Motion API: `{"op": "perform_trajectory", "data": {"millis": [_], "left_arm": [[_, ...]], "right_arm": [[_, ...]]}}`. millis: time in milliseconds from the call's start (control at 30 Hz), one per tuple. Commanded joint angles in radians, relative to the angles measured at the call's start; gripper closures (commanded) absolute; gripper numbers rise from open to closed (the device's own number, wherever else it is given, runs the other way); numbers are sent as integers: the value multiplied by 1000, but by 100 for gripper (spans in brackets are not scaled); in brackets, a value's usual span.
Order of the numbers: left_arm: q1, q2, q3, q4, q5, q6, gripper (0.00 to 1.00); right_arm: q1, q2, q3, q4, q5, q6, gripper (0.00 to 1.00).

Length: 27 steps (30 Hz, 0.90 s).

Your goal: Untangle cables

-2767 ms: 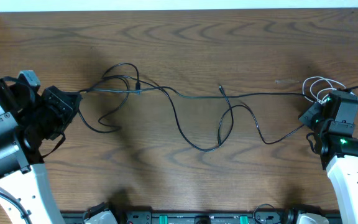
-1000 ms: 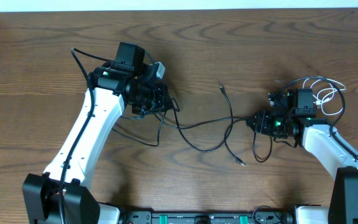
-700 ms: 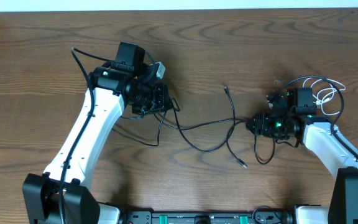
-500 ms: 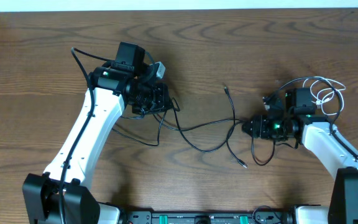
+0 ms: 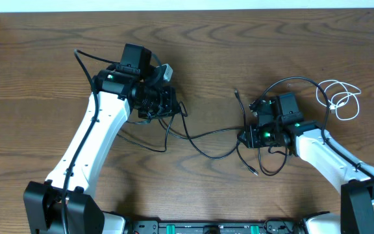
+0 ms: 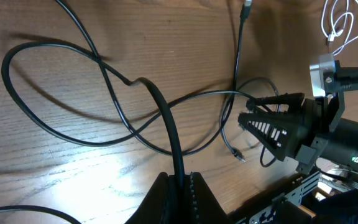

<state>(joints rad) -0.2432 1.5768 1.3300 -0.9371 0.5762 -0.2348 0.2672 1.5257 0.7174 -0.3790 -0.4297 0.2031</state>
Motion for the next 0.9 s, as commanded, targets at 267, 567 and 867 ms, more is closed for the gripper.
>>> {"op": "perform_trajectory", "data": {"millis": [267, 567, 867], "left_arm": [[-2, 6, -6, 19, -50, 18, 92], [-2, 6, -6, 65, -159, 18, 92], [-2, 6, -6, 99, -258, 24, 92]], "right_arm": [[86, 6, 13, 15, 223, 286, 70], [121, 6, 13, 63, 340, 431, 76], [155, 6, 13, 46, 405, 512, 69]]}}
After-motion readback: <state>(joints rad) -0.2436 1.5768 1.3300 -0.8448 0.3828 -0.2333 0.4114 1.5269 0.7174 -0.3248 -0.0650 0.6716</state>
